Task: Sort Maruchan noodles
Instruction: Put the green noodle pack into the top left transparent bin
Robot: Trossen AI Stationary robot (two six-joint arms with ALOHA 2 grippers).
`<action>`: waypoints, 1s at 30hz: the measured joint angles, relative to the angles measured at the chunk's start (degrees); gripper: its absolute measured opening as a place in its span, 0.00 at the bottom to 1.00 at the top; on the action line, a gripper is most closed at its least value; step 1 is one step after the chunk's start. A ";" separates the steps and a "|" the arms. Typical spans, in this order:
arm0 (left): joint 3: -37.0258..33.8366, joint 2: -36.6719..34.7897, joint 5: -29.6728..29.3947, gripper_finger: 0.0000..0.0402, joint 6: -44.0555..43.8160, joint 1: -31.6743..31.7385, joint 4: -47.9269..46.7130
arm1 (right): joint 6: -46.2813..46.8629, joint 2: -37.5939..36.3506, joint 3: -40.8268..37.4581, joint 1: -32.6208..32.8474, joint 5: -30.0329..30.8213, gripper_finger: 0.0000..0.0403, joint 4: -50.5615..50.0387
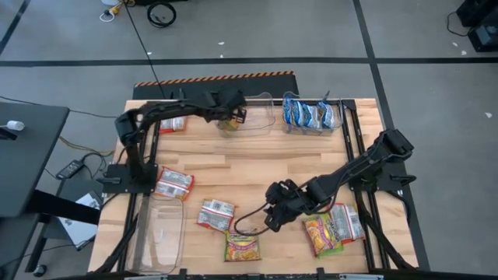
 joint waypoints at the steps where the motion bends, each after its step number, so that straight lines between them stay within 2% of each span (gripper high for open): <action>1: -0.02 0.77 -1.18 0.06 -1.55 -0.12 -1.12 | -1.30 0.01 0.00 -0.44 -0.88 0.48 0.52; 6: -0.02 2.13 -4.00 0.10 -7.17 -0.23 -2.86 | -3.92 -1.07 0.00 -3.19 -8.04 0.48 -3.83; 9: -0.02 2.22 -4.02 0.12 -8.15 -0.20 -1.54 | -6.49 -3.58 0.00 -4.63 -9.53 0.48 -9.44; 18: 0.00 2.22 -0.69 0.14 -8.69 -1.82 -2.45 | -18.36 -14.59 0.00 -8.77 -6.39 0.48 -24.49; 23: 0.00 2.22 4.22 0.14 -11.20 -2.56 -4.57 | -23.52 -20.20 0.00 -12.12 -4.95 0.48 -25.75; 30: -0.01 2.01 9.31 0.14 -11.13 -2.50 -6.52 | -24.25 -24.67 0.00 -15.50 -5.31 0.48 -25.90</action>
